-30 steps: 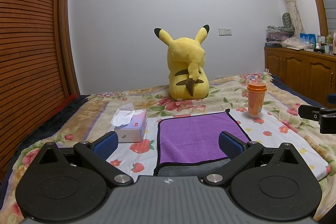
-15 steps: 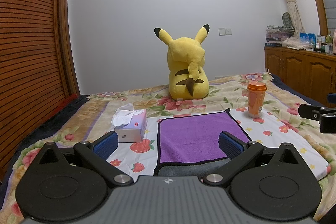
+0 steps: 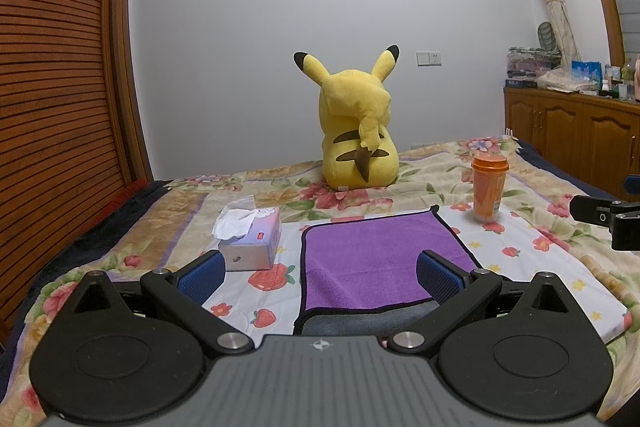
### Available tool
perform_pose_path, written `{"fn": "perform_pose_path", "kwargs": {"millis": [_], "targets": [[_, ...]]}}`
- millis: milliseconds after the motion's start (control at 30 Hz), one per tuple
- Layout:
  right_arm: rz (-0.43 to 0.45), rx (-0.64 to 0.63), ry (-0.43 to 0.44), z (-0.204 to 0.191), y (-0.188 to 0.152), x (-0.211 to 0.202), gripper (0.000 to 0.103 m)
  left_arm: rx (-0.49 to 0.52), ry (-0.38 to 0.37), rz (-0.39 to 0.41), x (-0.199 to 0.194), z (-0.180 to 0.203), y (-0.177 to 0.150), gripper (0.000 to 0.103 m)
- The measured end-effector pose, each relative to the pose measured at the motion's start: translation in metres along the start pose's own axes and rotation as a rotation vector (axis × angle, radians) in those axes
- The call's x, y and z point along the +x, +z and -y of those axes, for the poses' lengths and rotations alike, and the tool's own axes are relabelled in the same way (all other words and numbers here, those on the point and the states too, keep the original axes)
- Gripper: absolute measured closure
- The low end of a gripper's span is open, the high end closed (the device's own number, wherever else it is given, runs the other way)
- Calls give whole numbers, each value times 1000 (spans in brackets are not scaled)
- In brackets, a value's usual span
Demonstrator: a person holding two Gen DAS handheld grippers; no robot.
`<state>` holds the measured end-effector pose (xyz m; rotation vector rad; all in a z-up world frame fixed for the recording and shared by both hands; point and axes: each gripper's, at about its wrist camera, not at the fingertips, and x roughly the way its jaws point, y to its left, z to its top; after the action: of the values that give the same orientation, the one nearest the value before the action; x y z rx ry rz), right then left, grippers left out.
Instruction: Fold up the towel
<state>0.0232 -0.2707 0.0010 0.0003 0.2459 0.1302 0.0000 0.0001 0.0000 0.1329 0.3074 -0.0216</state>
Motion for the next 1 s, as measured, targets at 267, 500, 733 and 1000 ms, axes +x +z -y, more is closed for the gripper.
{"fn": "perform_pose_path", "kwargs": {"millis": [267, 500, 733, 1000], "targets": [[0, 0, 0, -1, 0, 1, 0, 2, 0, -3, 0, 0, 0, 0], [-10, -7, 3, -5, 0, 4, 0, 5, -4, -21, 5, 0, -4, 0], [-38, -16, 0, -7, -1, 10, 0, 18, -13, -70, 11, 3, -8, 0], [-67, -31, 3, -10, -3, 19, 0, 20, -28, -120, 24, 3, -9, 0]]}}
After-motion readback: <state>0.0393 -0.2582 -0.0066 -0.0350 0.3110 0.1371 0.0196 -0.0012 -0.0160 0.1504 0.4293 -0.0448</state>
